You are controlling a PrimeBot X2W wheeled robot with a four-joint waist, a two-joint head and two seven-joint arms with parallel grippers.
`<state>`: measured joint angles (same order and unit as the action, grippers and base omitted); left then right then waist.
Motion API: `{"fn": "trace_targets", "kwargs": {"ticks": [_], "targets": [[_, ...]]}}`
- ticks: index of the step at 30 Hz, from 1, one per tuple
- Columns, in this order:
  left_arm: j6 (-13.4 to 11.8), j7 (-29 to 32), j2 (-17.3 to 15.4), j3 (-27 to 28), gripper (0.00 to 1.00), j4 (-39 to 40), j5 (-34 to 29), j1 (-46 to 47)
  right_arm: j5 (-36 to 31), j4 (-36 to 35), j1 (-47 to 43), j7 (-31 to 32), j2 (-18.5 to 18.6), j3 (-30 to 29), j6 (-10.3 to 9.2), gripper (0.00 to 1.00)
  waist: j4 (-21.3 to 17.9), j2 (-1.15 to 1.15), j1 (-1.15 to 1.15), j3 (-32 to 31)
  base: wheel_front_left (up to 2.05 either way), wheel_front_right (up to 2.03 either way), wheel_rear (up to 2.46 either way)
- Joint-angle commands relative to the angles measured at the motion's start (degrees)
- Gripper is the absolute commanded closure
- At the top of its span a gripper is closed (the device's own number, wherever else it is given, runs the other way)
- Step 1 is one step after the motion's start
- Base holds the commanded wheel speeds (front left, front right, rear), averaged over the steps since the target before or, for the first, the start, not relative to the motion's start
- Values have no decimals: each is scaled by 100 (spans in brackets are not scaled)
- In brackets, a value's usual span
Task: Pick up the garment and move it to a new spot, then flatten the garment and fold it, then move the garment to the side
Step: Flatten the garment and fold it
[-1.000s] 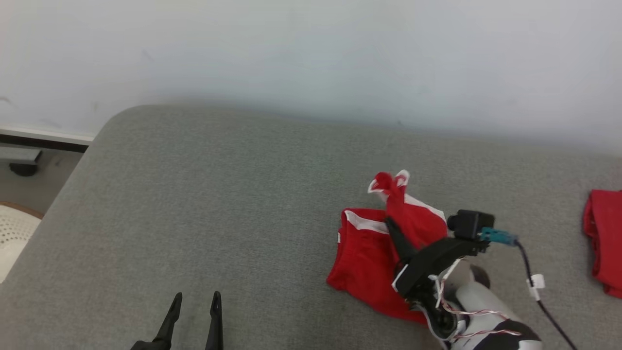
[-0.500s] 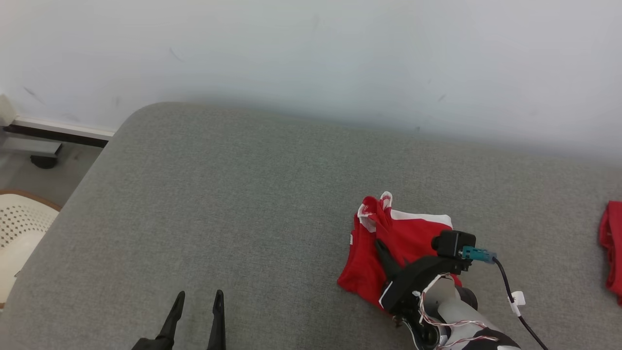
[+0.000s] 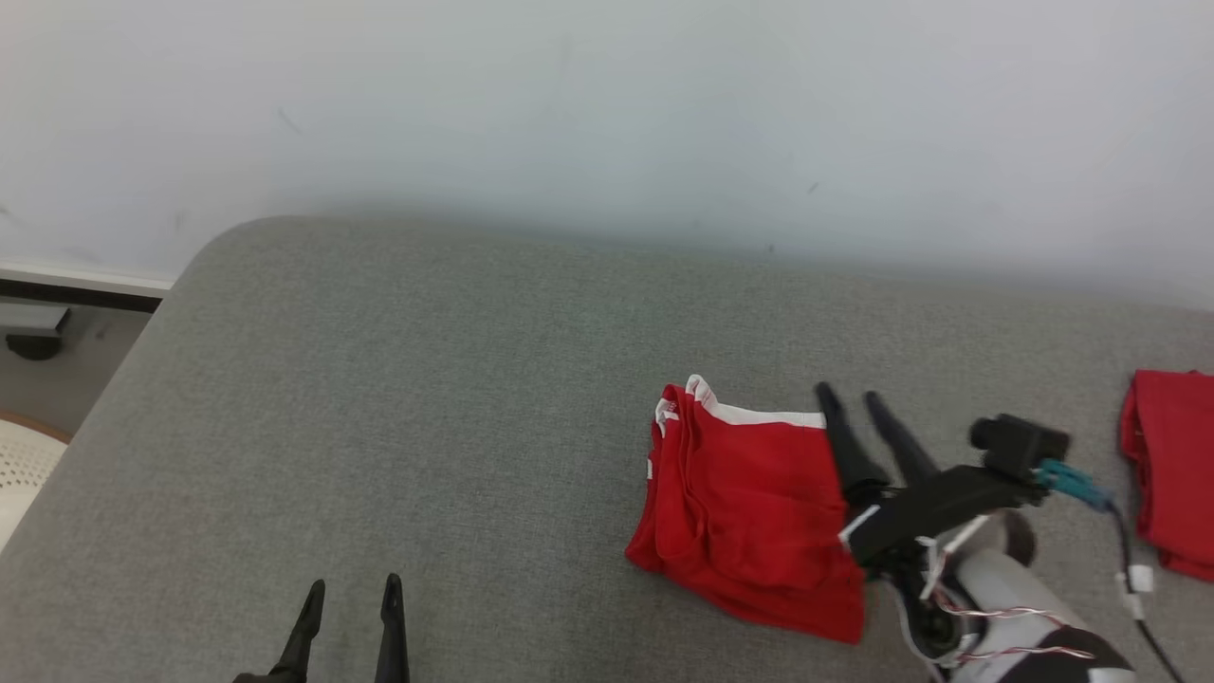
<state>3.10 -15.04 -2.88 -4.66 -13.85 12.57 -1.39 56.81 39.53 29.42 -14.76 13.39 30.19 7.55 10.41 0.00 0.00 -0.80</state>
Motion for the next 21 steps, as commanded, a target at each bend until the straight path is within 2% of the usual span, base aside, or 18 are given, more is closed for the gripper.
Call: {"fn": "trace_targets", "kwargs": {"ticks": [1,4,6,7,8,10,16,21], "targets": [[31,-7,1,50,0,40,-55,-107,-120,-159,-187,-41,114,-203,-12,0,-69,0,0,15,0,0,0],[16,-7,2,81,0,86,-47,-88,-608,-500,-477,-36,268,-781,-12,0,-150,0,0,65,0,0,0],[22,-7,0,73,0,90,-44,-72,-1027,-658,-714,-38,267,-1078,-12,0,-180,0,0,87,0,0,0],[28,-7,0,69,0,85,-47,-61,-1166,-710,-821,-38,214,-1214,-12,3,-187,0,0,96,0,0,0],[28,-7,-1,65,0,86,-42,-49,-1290,-767,-909,-38,158,-1330,-12,58,-195,0,0,107,0,0,0],[28,-7,1,46,0,89,-30,-23,-1610,-820,-1076,-39,114,-1445,-12,100,-195,0,0,131,0,0,0],[14,-7,0,-7,0,79,-19,68,-2163,-704,-1268,-40,-163,-1592,-12,100,-94,0,0,237,0,0,0],[36,-7,0,-38,0,58,-51,145,-2512,-360,-1053,-41,-508,-1571,-12,100,46,0,0,340,0,0,0]]}}
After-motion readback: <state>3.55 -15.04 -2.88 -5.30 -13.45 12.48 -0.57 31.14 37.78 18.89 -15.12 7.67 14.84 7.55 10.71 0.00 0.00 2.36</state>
